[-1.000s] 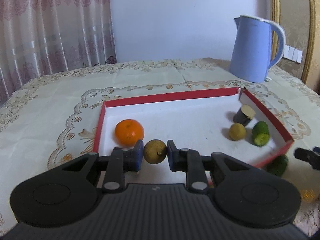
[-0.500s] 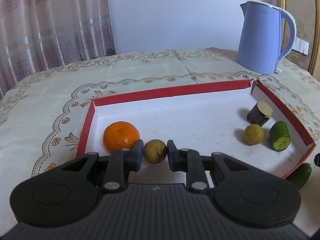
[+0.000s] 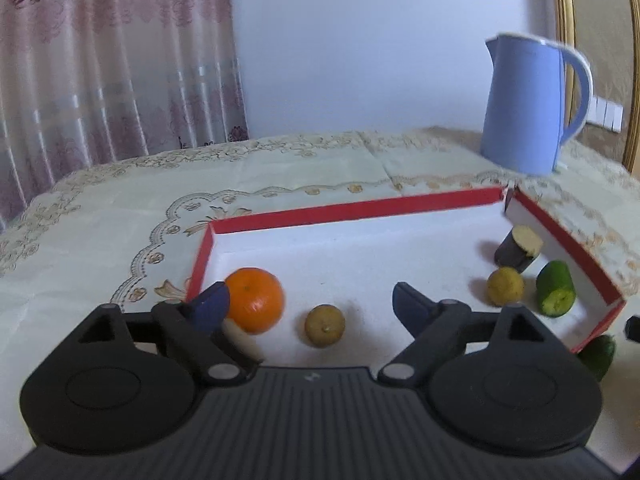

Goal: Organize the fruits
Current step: 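Withdraw the left gripper from the tray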

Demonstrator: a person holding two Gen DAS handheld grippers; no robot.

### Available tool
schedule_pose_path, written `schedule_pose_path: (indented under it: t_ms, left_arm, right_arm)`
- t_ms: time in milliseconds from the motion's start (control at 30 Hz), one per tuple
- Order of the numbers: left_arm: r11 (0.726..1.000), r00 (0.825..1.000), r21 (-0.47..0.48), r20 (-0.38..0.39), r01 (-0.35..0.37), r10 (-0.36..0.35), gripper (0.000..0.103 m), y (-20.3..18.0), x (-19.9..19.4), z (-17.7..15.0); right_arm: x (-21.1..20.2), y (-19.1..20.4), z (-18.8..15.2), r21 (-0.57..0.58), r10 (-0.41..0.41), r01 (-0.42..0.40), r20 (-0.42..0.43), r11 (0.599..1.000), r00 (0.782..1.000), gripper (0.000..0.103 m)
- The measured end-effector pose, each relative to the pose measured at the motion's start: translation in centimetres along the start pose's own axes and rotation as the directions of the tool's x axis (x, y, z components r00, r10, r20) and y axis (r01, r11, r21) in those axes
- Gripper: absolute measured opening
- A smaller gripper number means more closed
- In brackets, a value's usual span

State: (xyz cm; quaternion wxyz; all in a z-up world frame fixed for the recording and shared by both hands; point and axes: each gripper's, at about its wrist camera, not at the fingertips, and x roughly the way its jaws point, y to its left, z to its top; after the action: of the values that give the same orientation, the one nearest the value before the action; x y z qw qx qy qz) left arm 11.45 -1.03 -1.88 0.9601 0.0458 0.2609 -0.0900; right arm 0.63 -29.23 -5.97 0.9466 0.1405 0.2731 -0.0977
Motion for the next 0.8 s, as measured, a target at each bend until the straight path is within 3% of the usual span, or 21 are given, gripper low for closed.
schedule_pose_path:
  t_ms: [167, 367, 800]
  left_arm:
    - [0.998, 1.0, -0.055, 0.003, -0.001, 0.001, 0.089, 1.5, -2.6, -1.1]
    - [1.0, 1.0, -0.027, -0.003, -0.013, 0.013, 0.092, 2.3, -5.6, -3.5]
    - [1.0, 0.996, -0.025, -0.089, -0.011, 0.009, 0.093, 2.5, -5.0, -6.1]
  right_arm:
    - [-0.1, -0.2, 0.0, 0.01, 0.008, -0.008, 0.003, 1.0, 1.0, 0.092]
    - [-0.1, -0.3, 0.0, 0.014, 0.011, -0.011, 0.004, 1.0, 1.0, 0.092]
    - [-0.1, -0.2, 0.0, 0.007, 0.006, -0.006, 0.002, 1.0, 1.0, 0.092]
